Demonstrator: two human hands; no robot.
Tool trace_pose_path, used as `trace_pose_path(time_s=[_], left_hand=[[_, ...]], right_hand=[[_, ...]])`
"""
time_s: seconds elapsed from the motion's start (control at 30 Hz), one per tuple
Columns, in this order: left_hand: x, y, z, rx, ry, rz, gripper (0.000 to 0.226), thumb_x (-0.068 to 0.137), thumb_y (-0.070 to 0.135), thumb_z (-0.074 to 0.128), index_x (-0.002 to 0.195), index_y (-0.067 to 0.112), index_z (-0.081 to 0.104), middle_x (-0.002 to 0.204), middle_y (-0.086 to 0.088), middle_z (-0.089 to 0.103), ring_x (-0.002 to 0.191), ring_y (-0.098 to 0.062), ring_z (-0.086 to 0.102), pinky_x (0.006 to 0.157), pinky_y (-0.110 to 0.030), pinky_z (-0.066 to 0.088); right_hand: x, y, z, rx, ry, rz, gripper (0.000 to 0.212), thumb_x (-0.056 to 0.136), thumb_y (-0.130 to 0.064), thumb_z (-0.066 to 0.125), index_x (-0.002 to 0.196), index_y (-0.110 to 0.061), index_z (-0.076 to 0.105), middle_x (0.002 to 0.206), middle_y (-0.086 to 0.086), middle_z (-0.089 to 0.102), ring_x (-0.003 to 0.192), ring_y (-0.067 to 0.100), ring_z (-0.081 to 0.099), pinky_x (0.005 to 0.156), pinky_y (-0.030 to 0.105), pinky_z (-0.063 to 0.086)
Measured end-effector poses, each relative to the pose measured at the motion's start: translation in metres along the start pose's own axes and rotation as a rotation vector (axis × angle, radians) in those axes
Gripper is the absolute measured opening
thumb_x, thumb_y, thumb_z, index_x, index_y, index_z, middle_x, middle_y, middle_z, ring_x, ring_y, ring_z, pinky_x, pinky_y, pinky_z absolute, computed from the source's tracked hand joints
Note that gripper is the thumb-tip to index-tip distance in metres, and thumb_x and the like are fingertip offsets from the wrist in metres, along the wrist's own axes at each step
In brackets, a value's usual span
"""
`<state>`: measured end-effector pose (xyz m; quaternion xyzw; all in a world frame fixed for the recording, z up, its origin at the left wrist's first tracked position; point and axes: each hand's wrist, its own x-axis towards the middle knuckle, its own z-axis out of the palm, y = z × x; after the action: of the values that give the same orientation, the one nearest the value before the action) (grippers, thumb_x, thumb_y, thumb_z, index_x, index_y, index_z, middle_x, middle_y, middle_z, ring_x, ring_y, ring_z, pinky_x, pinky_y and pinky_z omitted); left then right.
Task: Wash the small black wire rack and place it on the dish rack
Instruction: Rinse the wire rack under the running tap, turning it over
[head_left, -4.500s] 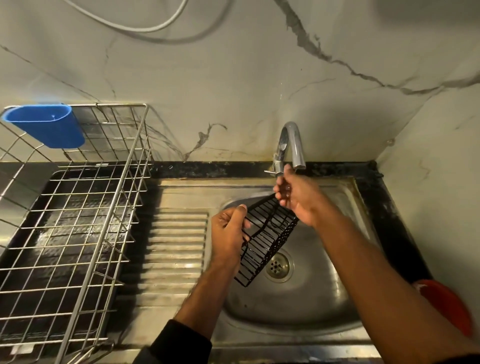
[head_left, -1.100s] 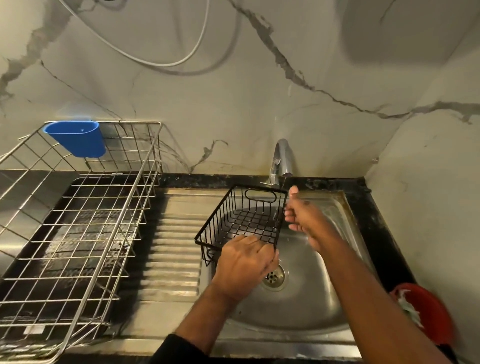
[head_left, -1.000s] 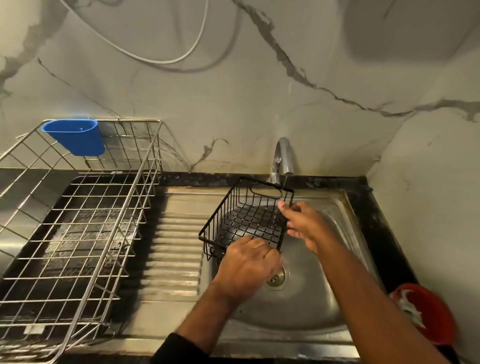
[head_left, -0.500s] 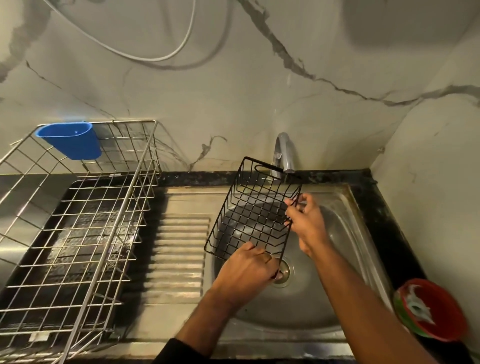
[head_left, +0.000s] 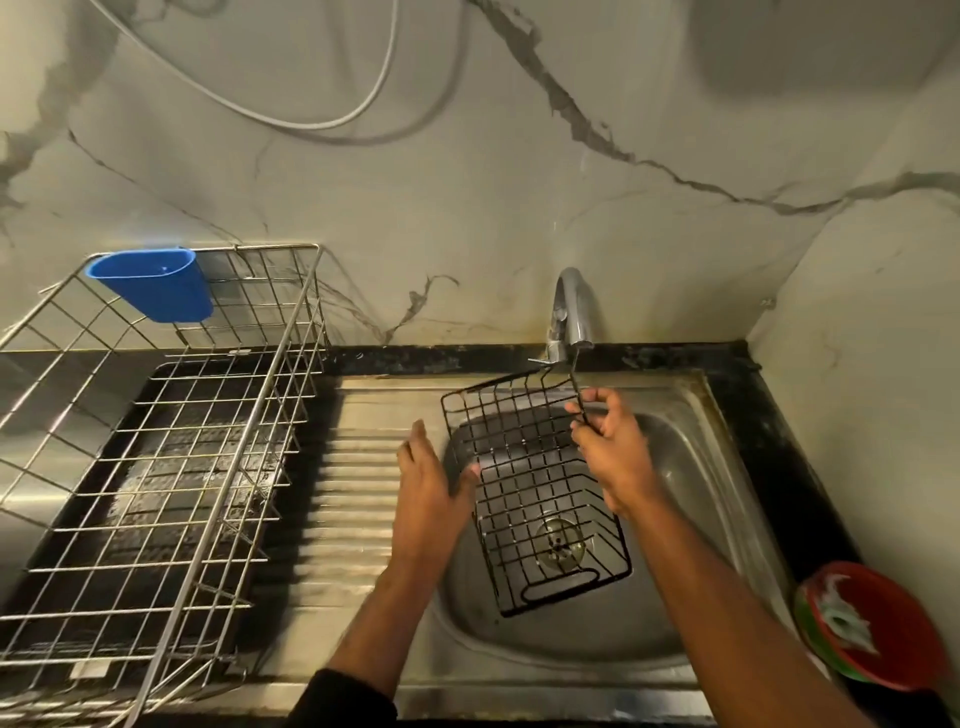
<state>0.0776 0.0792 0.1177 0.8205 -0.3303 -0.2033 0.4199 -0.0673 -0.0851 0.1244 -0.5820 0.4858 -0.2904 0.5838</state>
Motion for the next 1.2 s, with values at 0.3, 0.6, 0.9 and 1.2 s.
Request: trace_pose_path(time_s=[0.3, 0.6, 0.9, 1.2], left_hand=[[0.004, 0.005, 0.018, -0.379, -0.108, -0.02, 0.04, 0.097, -0.01, 0.052, 0.105, 0.029, 0.052, 0.112, -0.014, 0.067, 0.103, -0.029, 0.071, 0.069, -0.02, 0.057], [0.008, -0.009, 0.038, -0.39, -0.108, 0.002, 0.031, 0.082, -0.009, 0.048, 0.075, 0.016, 0.064, 0.101, -0.008, 0.08, 0.109, -0.027, 0.071, 0.101, -0.046, 0.05], [0.016, 0.002, 0.044, -0.625, -0.143, -0.149, 0.029, 0.089, -0.018, 0.06, 0.088, 0.011, 0.069, 0.109, 0.0, 0.076, 0.1, -0.009, 0.068, 0.085, -0.022, 0.054], [0.012, -0.012, 0.043, -0.554, -0.147, -0.224, 0.035, 0.093, 0.045, 0.068, 0.119, 0.023, 0.069, 0.117, 0.01, 0.074, 0.111, -0.001, 0.066, 0.096, -0.023, 0.047]], right_hand=[[-0.005, 0.017, -0.006, -0.137, -0.022, -0.061, 0.054, 0.095, 0.006, 0.053, 0.133, -0.032, 0.051, 0.129, -0.014, 0.064, 0.123, 0.003, 0.057, 0.111, 0.034, 0.042], [-0.007, 0.009, -0.023, -0.212, -0.036, -0.072, 0.059, 0.093, 0.005, 0.058, 0.14, -0.029, 0.054, 0.13, -0.014, 0.06, 0.118, 0.003, 0.056, 0.095, 0.02, 0.044], [-0.012, 0.006, -0.029, 0.288, -0.077, 0.104, 0.038, 0.101, -0.034, 0.04, 0.121, -0.016, 0.066, 0.128, 0.005, 0.067, 0.122, 0.022, 0.06, 0.115, 0.05, 0.035], [0.016, 0.02, -0.011, 0.128, -0.076, 0.033, 0.031, 0.094, -0.038, 0.067, 0.116, -0.017, 0.073, 0.113, -0.002, 0.076, 0.114, 0.012, 0.067, 0.11, 0.041, 0.046]])
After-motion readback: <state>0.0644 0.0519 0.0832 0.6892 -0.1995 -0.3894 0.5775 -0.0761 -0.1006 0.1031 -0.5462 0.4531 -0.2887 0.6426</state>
